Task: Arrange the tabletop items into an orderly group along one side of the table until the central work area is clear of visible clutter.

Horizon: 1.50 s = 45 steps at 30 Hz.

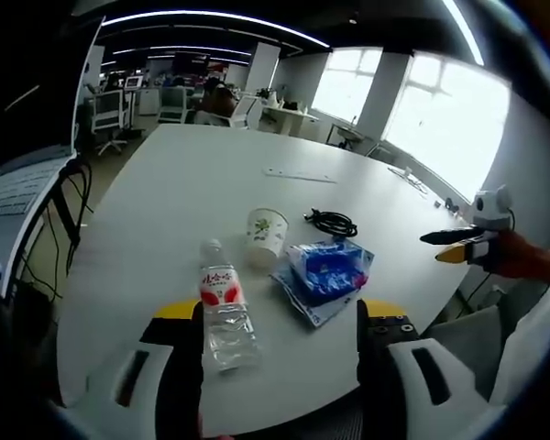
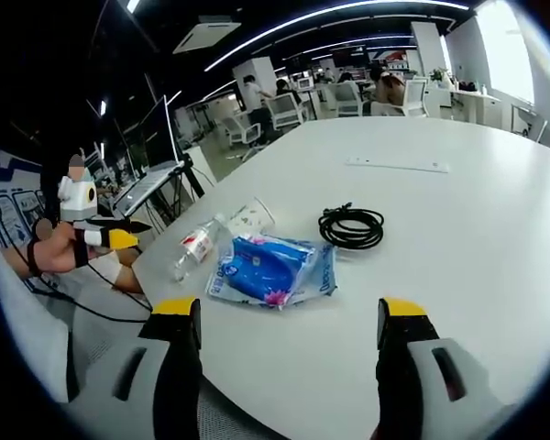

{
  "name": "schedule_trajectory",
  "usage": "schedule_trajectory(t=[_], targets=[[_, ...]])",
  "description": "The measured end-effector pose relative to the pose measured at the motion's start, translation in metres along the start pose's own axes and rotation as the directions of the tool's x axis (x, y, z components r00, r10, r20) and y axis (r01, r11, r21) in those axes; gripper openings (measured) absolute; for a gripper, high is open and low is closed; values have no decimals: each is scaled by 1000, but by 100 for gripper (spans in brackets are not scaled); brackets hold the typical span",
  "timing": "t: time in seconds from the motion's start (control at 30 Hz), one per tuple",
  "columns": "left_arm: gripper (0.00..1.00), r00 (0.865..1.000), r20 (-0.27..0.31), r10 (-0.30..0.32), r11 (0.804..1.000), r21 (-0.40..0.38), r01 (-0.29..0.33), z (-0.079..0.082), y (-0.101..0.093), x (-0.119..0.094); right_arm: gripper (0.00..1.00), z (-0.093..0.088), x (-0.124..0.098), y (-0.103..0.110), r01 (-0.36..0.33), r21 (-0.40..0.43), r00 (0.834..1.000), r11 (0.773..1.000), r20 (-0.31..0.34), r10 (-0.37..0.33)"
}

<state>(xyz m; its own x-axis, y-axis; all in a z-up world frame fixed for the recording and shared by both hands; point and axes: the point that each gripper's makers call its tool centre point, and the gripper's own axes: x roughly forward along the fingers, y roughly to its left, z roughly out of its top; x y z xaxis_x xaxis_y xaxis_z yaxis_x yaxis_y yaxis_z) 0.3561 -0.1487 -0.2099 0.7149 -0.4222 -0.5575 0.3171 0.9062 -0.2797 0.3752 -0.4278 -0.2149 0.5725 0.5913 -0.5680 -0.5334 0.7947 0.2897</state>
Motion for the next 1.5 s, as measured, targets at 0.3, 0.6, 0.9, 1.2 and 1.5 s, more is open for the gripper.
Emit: schedule_trajectory(t=[0.3,0.6,0.9,1.2,1.5], targets=[[69,1000,2,2,1000,-10,-2,-1,0,1,78,-2,0,-1,1,6,1000,1000,-1,-1],[68,1000,2,9,1000,-12,-9,-1,2,1,78,-2,0,-1,-2,3,1000,1000,0,2],[68,1000,-1,2,1000,-16,-2,-2,2,2,78,-2,-1,0,0,8,1000,1000,4,0],[68,1000,-7,0,1000,-17,-1,-2,6,4,77,-5,-4,-1,4,15,1000,1000,-1,-4],[67,1000,-11,4,1000,-16,-4,-1,8,10,78,-4,-6,-1,3,11,1000,1000,-1,-3]])
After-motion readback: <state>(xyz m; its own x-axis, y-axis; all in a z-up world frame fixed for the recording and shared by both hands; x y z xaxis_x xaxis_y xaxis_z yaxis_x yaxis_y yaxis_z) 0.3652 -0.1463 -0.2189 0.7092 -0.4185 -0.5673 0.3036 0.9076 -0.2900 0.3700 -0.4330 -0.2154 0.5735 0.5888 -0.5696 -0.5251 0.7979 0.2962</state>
